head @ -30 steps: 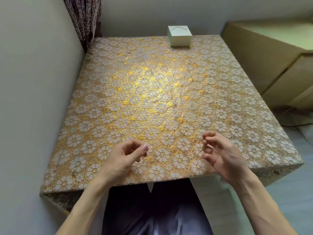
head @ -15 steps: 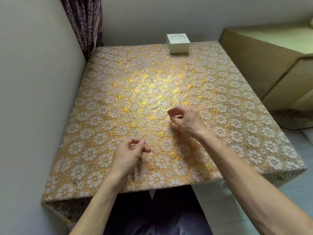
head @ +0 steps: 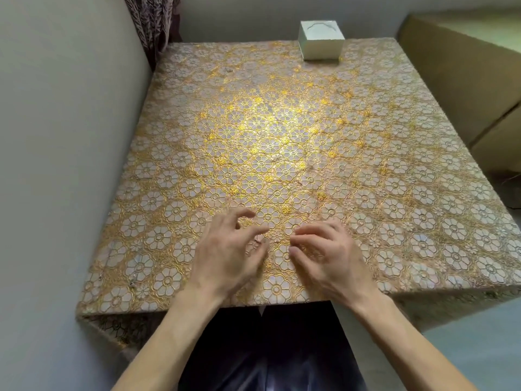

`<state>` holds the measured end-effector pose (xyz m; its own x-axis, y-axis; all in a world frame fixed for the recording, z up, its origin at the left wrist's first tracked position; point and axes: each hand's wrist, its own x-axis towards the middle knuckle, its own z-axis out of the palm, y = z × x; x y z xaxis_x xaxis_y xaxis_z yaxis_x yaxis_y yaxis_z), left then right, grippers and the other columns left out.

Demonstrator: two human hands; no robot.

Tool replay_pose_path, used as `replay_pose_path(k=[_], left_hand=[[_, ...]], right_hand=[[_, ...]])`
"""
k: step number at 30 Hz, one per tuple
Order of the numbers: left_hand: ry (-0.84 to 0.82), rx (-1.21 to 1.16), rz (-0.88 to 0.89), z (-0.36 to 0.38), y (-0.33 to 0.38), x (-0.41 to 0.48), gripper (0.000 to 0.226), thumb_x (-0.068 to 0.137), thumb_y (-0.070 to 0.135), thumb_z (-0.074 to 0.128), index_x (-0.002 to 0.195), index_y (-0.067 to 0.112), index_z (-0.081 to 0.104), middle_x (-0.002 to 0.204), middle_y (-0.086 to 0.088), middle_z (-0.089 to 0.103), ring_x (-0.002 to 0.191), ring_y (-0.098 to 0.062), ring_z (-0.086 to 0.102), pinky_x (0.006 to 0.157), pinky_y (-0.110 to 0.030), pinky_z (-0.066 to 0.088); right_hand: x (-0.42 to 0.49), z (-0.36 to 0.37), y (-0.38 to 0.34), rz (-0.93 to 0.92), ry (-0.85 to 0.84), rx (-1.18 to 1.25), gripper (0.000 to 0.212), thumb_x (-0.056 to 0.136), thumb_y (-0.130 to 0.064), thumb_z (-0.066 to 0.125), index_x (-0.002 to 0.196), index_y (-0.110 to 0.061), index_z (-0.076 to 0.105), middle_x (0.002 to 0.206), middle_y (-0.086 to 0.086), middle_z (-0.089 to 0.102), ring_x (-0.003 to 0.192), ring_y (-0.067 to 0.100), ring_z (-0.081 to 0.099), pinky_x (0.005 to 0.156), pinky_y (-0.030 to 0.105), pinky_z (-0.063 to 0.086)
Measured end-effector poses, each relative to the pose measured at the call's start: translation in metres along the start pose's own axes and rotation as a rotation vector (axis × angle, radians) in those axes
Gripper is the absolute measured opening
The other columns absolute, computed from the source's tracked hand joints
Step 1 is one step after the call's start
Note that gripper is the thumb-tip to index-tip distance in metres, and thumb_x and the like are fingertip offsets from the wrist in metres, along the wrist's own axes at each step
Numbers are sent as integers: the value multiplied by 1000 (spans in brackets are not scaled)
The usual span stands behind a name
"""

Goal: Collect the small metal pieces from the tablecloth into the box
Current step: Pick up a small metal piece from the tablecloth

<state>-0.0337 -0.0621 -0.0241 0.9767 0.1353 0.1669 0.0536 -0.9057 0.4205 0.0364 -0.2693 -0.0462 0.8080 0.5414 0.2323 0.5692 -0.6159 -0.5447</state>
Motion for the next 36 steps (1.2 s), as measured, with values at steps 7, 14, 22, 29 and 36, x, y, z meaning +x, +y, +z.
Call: replay_pose_path(k=[7, 14, 22, 29, 36], left_hand=[[-85, 56, 50, 8, 2, 1, 26, 82, 46, 73, 101, 29, 79, 119, -2, 70, 102, -25, 62, 77, -47, 57], [-40, -55, 28, 18, 15, -2, 38, 84, 55, 58, 110, 34, 76, 110, 12, 69, 105, -18, 57, 85, -39, 48], [-171, -379, -41, 7, 45, 9, 26, 89, 53, 64, 97, 33, 78, 87, 17, 73, 84, -5, 63, 78, -40, 56], [-344, -1098, -555, -13, 68, 13, 19, 97, 26, 63, 105, 15, 77, 91, -4, 79, 72, -9, 69, 60, -17, 46], [-483, -1348, -758, -15, 79, 3, 26, 95, 34, 59, 116, 25, 73, 115, 8, 75, 98, -20, 75, 74, -28, 46]], right_hand=[[-5, 11, -4, -108, 34, -209, 18, 96, -26, 65, 97, -8, 69, 104, 6, 68, 104, 27, 56, 83, 45, 54], [-2, 7, -3, -60, -54, -143, 33, 101, -34, 40, 97, -8, 61, 114, 9, 59, 112, 26, 48, 90, 44, 50], [7, -22, 3, -22, -87, 5, 37, 99, -43, 41, 99, -14, 64, 114, -1, 60, 112, 17, 49, 92, 18, 32], [-19, -37, -10, 407, 142, 566, 7, 99, -28, 63, 101, -23, 66, 97, -6, 73, 90, 7, 69, 78, 24, 56], [-50, -24, -25, 659, 53, 996, 10, 96, -20, 64, 103, -14, 68, 97, 6, 75, 62, 17, 67, 51, 22, 50]])
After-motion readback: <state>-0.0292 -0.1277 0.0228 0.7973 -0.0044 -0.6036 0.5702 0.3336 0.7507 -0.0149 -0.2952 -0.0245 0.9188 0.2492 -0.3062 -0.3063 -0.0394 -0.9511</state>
